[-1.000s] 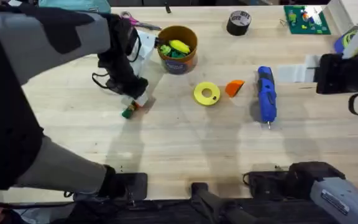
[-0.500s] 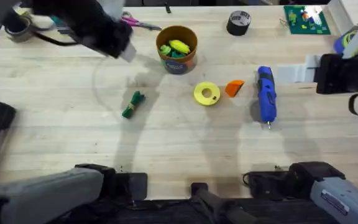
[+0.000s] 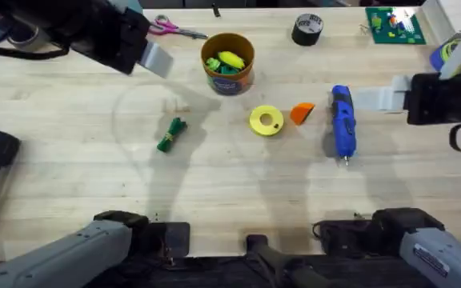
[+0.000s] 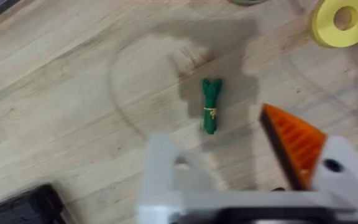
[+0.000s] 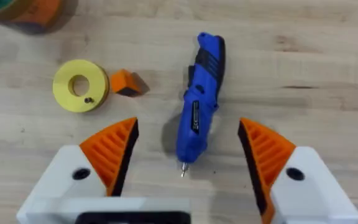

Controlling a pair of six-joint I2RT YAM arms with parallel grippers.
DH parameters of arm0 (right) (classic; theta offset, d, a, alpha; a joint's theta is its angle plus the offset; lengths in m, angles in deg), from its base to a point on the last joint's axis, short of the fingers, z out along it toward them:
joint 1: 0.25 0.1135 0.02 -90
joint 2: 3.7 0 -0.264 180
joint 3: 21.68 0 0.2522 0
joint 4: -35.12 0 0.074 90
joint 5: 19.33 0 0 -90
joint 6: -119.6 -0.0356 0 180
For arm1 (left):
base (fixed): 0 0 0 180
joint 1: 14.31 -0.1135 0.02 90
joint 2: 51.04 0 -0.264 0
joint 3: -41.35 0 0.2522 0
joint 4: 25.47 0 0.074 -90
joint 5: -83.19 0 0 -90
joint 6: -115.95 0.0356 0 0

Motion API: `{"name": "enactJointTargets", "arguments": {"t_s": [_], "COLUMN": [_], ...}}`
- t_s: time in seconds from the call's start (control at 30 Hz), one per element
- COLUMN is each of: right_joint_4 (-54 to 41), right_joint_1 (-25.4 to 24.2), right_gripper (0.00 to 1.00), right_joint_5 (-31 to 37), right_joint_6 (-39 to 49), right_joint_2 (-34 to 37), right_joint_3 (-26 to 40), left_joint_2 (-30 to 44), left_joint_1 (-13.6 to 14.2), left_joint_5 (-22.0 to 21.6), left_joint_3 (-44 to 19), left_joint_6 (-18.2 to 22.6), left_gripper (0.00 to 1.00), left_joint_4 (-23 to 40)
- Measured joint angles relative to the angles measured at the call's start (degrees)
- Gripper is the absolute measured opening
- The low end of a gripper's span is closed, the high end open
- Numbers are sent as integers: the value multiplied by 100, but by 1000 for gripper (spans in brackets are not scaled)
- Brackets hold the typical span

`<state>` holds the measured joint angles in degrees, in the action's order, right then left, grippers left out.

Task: Pick up the gripper from the table and insert it into the empty holder that is missing its gripper. Then pick up a screw, insert it into the mounting hole, and use the screwdriver to tighten it. Finally, clean up the table by picking up the vegetable and placing it into the bucket.

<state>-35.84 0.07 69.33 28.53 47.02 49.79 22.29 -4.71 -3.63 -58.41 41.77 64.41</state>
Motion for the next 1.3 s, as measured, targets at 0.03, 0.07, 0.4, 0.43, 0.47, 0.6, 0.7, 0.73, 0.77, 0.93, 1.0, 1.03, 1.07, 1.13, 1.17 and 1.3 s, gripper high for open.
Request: {"name": "enactJointTargets", "arguments": {"t_s": [0.03,0.07,0.4,0.43,0.47,0.6,0.7,0.73,0.77,0.93,1.0,1.03,1.07,1.13,1.17,1.3], "right_joint_4": [-62,-139,-1335,-1486,-1585,-1624,-1627,-1624,-1627,-1627,-1625,-1625,-1627,-1624,-1627,-1624], "right_joint_1": [0,0,0,0,0,0,0,0,0,0,0,0,0,0,0,0], "right_gripper": [996,997,997,997,997,997,997,997,997,997,997,997,997,997,997,996], "right_joint_5": [0,0,-2,-1,-2,0,0,-1,0,0,0,0,0,0,0,0], "right_joint_6": [-1,0,1,1,1,1,1,1,1,1,1,1,0,1,1,1], "right_joint_2": [0,0,0,0,0,0,0,0,0,0,0,0,0,0,0,0], "right_joint_3": [0,0,0,0,0,0,0,0,0,2,2,2,2,2,2,2], "left_joint_2": [1,1,1,1,1,1,1,1,1,1,1,-1,1,-8,-36,-435], "left_joint_1": [0,0,0,0,0,0,0,0,0,-105,-244,-319,-397,-551,-618,-866], "left_joint_5": [0,0,0,0,0,-115,-256,-288,-304,-312,-272,-245,-209,-116,-69,176], "left_joint_3": [0,0,0,0,0,0,0,0,0,0,0,0,0,31,103,846], "left_joint_6": [-1,-1,-38,-38,-38,-38,-25,-1,28,139,147,156,161,178,179,179], "left_gripper": [595,765,986,986,986,986,986,985,985,986,986,986,986,986,986,986], "left_joint_4": [-2,0,-63,-108,-182,-534,-558,-692,-841,-1748,-2018,-2126,-2230,-2512,-2721,-3727]}}
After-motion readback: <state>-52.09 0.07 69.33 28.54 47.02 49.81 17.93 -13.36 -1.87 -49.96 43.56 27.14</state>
